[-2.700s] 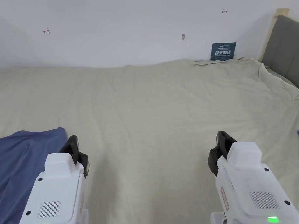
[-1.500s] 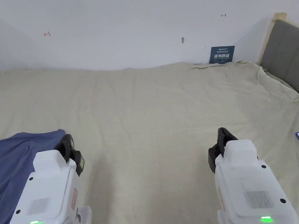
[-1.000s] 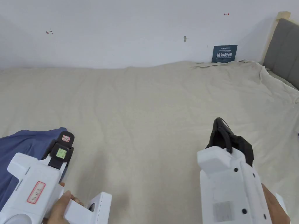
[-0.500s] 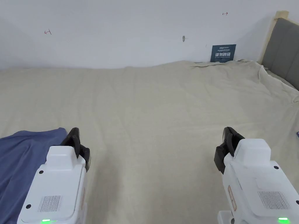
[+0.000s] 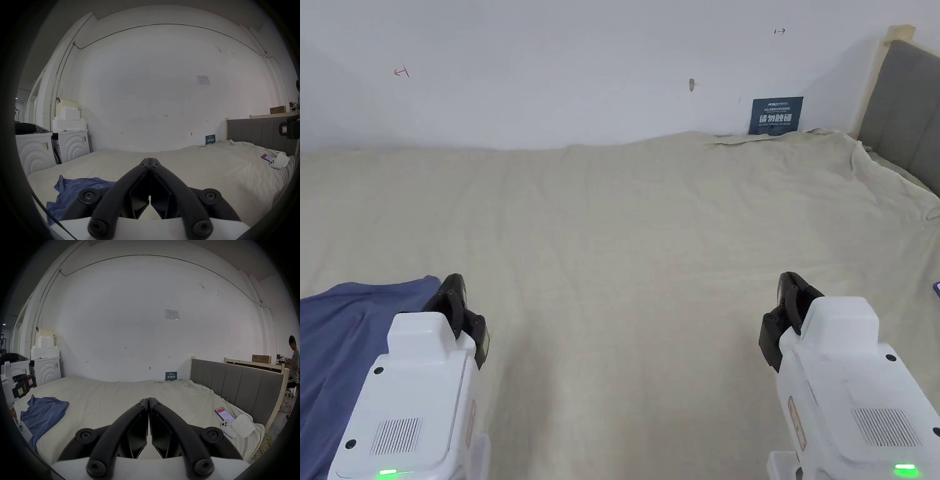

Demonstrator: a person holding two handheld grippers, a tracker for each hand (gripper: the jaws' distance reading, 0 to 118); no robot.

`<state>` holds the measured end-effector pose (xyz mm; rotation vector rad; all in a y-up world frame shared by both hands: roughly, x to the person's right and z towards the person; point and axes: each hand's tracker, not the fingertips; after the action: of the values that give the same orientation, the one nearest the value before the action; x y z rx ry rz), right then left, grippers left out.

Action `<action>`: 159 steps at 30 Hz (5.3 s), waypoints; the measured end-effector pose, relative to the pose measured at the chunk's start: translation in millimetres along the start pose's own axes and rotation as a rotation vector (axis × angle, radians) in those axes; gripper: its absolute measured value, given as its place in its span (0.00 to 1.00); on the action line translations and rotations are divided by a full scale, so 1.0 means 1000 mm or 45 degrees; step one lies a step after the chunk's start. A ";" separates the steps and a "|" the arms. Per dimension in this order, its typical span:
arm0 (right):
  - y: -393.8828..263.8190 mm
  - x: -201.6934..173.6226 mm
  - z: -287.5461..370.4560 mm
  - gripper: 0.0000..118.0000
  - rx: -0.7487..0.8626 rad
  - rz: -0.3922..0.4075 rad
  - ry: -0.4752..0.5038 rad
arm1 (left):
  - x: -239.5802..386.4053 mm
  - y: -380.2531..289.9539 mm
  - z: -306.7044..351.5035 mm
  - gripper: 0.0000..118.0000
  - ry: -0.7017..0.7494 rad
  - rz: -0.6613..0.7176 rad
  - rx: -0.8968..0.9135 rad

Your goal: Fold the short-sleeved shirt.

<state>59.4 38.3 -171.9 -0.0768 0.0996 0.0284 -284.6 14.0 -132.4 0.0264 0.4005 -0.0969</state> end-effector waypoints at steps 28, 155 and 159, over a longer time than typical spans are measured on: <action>0.003 0.001 0.000 0.01 0.010 0.010 0.004 | -0.002 0.001 -0.001 0.00 -0.003 -0.005 0.004; 0.027 -0.067 -0.040 0.01 0.019 0.024 0.295 | -0.040 0.133 -0.186 0.00 -0.659 0.499 -0.648; 0.032 -0.028 -0.030 0.01 0.050 0.044 0.181 | 0.029 0.135 -0.199 0.00 -0.852 0.451 -0.664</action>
<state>27.9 67.7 -201.2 -0.0377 0.2439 0.0552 -321.9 155.1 -325.8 -0.4388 -0.2602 0.3454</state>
